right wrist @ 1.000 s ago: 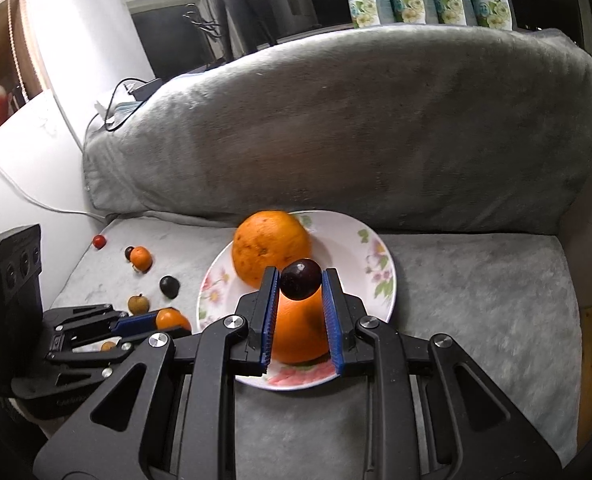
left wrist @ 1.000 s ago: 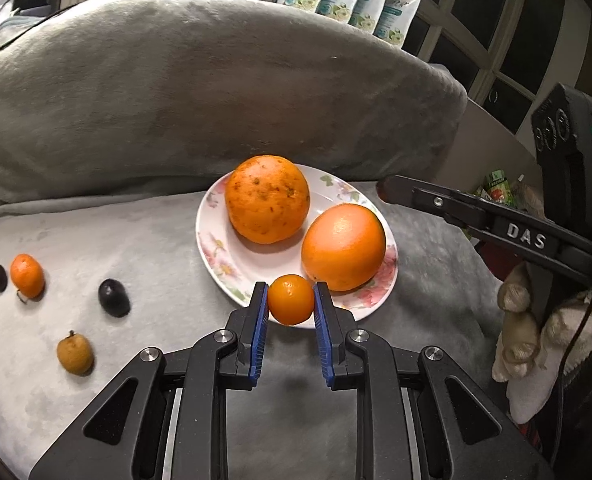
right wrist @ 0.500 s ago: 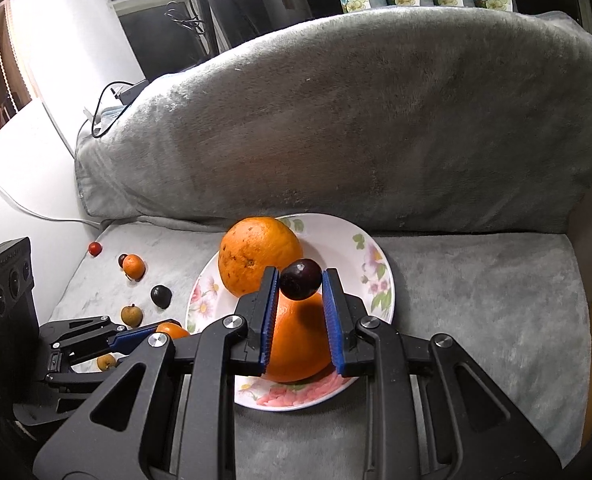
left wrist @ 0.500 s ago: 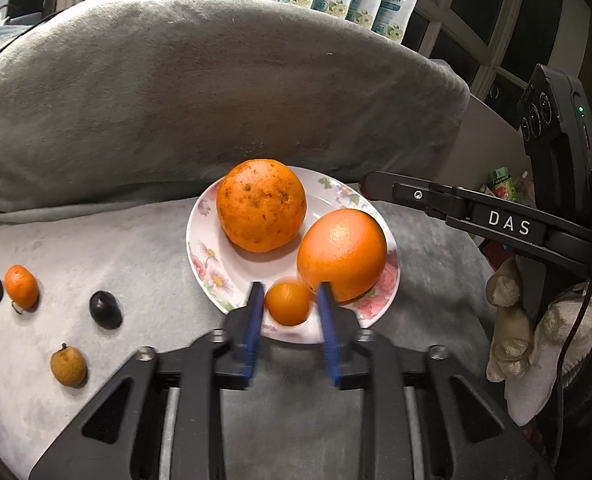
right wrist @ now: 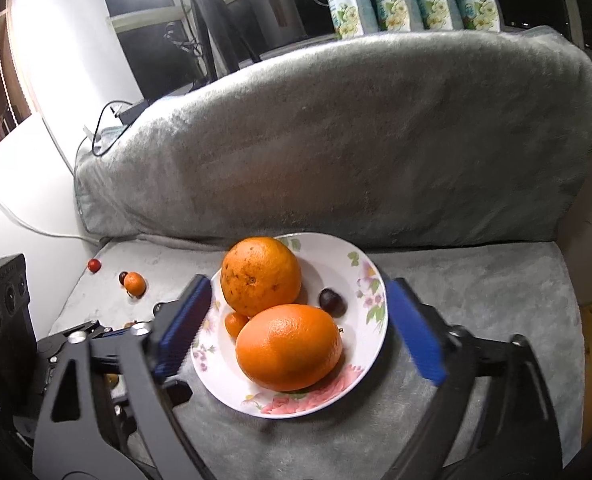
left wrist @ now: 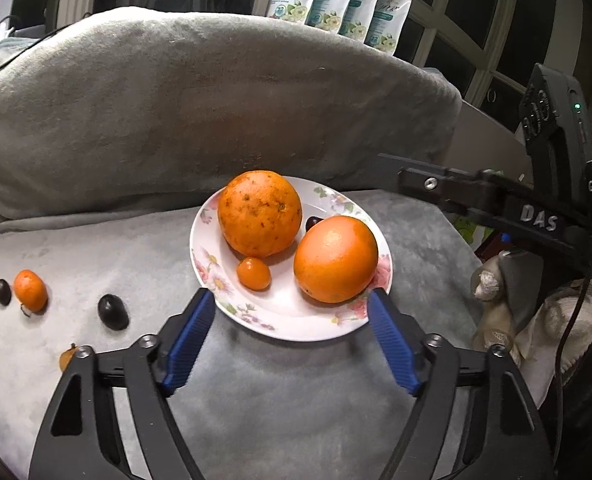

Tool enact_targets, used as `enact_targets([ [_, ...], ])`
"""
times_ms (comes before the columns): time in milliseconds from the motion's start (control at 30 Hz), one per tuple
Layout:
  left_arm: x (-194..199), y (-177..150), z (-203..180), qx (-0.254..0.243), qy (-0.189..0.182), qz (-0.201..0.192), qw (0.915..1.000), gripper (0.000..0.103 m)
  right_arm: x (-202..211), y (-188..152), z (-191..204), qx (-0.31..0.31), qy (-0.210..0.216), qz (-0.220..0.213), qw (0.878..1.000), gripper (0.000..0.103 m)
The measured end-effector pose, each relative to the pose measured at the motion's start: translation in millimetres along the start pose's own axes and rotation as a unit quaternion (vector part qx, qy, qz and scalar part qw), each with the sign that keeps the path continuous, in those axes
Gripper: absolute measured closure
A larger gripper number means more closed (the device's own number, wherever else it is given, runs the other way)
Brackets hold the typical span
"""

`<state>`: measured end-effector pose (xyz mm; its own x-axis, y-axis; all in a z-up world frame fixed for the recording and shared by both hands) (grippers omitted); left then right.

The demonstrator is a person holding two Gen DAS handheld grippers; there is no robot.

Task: Organize fruits
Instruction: 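Move the left tool to a dark plum while the right tool approaches a brown fruit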

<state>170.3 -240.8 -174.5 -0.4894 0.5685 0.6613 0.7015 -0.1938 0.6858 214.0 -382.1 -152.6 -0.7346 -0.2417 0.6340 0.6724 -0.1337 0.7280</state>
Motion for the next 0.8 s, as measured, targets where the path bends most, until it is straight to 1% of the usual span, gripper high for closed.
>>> enact_targets([
  [100,1,-1,0,0.004,0.002,0.005,1.0000,0.024,2,2,2,0.003,-0.003,-0.004,1.000,0.002],
  [333,13,-4,0,0.003,0.011,-0.001,0.9999,0.024,8,1,8,0.018,-0.016,-0.016,1.000,0.001],
  [433,22,-4,2,0.002,0.017,-0.008,0.9998,0.024,13,0,12,0.018,-0.013,-0.021,1.000,0.001],
  [567,36,-4,9,0.003,0.027,-0.019,0.9995,0.024,18,-1,19,0.026,-0.014,-0.026,0.999,0.001],
  [800,59,-10,32,0.010,0.050,-0.033,0.9982,0.024,30,-7,43,0.046,-0.001,-0.030,0.998,0.001],
])
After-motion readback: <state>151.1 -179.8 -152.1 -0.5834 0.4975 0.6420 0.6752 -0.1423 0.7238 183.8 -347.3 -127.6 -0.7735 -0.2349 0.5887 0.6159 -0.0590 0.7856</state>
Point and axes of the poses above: each gripper's, at about its wrist camera, not at the fingertips, and x roughly against the way its jaws point, z to its left, y to its top, the point moved 7 cm from there along -x, roughly the way its jaws point, and after that the axes turned 7 degrees about -y, right-handed, at the moved point
